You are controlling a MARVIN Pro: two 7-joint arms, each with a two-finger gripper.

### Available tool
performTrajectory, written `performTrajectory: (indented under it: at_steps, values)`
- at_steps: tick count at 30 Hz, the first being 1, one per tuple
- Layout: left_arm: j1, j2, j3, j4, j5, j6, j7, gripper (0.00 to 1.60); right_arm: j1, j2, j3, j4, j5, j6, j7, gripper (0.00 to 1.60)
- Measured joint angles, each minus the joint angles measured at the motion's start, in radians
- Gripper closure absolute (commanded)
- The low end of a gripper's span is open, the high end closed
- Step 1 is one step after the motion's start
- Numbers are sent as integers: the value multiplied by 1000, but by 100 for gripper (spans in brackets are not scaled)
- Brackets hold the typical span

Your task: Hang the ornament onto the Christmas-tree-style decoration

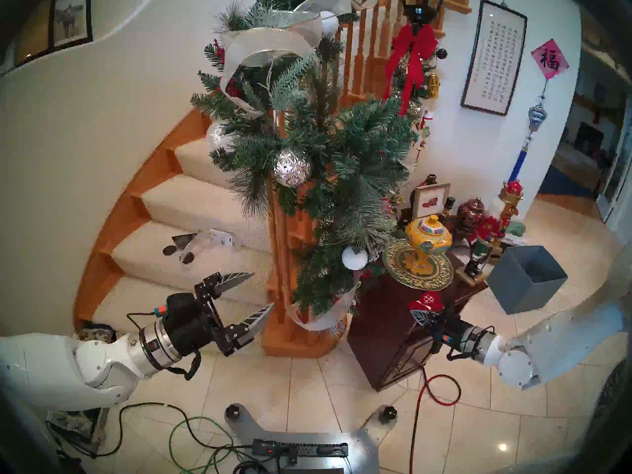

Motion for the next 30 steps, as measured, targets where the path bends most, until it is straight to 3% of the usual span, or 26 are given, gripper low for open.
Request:
performTrajectory:
  at_steps: [18,30]
  values:
    - [0,0,0,0,0,0,0,0,183,197,-14,-163,-140,-117,-2,160]
    - [0,0,0,0,0,0,0,0,309,340,-66,-233,-223,-179,96,160]
